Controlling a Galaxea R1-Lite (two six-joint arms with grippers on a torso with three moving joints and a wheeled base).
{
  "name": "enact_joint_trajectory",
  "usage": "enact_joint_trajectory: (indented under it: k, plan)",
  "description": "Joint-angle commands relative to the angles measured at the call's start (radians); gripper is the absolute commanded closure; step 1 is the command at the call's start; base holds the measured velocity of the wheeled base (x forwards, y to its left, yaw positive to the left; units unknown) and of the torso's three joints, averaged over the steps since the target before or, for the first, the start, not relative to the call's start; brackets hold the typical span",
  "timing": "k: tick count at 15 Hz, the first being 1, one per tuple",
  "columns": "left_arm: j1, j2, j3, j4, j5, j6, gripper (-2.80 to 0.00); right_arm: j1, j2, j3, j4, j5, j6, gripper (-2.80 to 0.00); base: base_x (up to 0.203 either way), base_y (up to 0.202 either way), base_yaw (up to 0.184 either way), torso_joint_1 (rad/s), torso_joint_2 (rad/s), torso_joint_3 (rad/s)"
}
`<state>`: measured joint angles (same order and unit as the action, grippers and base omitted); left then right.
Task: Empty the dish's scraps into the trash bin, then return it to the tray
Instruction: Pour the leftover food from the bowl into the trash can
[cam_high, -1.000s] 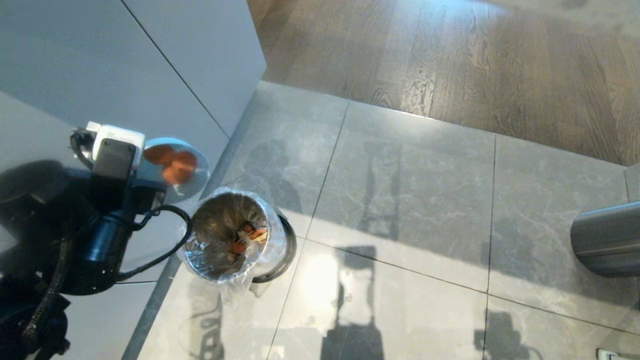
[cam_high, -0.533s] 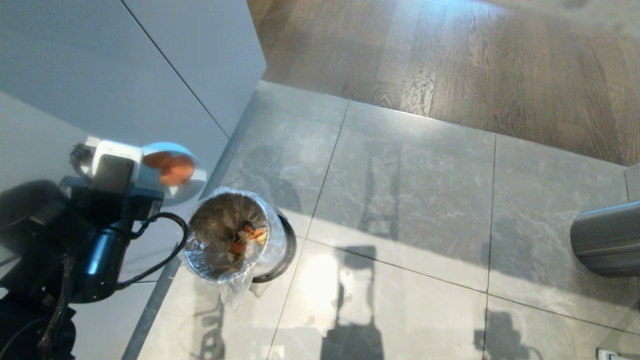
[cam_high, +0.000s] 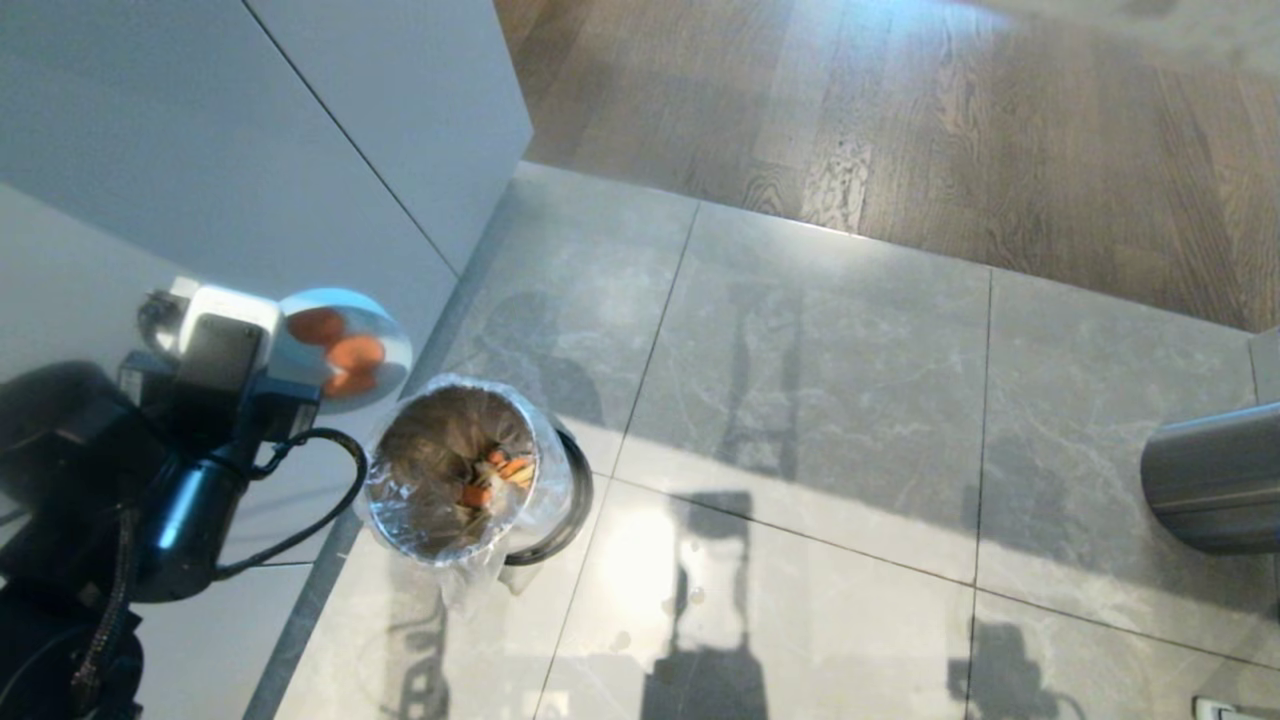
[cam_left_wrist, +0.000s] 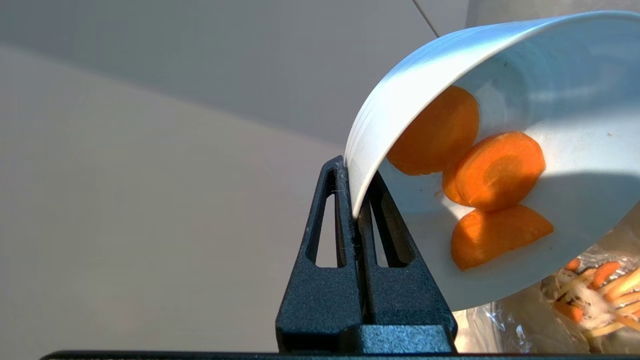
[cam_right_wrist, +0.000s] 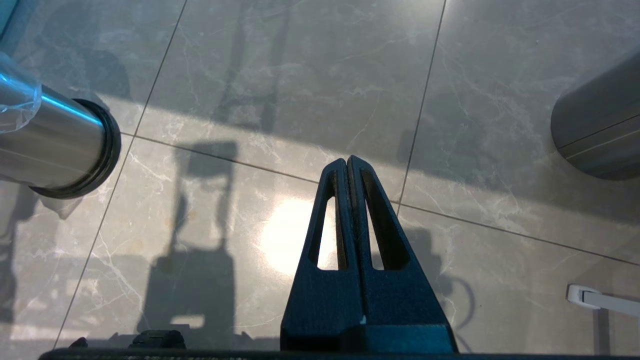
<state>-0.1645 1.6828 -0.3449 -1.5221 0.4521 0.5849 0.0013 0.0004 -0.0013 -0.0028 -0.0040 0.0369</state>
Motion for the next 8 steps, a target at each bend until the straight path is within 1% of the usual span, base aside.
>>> enact_joint_trajectory:
  k: [1, 3, 5, 8]
  plan:
    - [0.001, -0.021, -0.013, -0.048, 0.002, 0.003, 0.00, 0.000, 0.000, 0.000, 0.000, -0.001, 0.000, 0.00, 0.000, 0.000, 0.000, 0.000, 0.00, 0.000]
    - [0.006, -0.035, 0.009, -0.048, -0.004, 0.005, 0.00, 0.000, 0.000, 0.001, 0.000, 0.000, 0.000, 0.00, 0.000, 0.000, 0.000, 0.000, 0.00, 0.000]
    - [0.014, -0.074, -0.028, -0.048, -0.014, 0.013, 0.00, 0.000, 0.000, 0.000, 0.000, -0.001, 0.000, 0.00, 0.000, 0.000, 0.000, 0.000, 0.00, 0.000]
    - [0.019, -0.111, -0.031, -0.048, -0.024, 0.023, 0.00, 0.000, 0.000, 0.000, 0.000, -0.001, 0.000, 0.00, 0.000, 0.000, 0.000, 0.000, 0.00, 0.000]
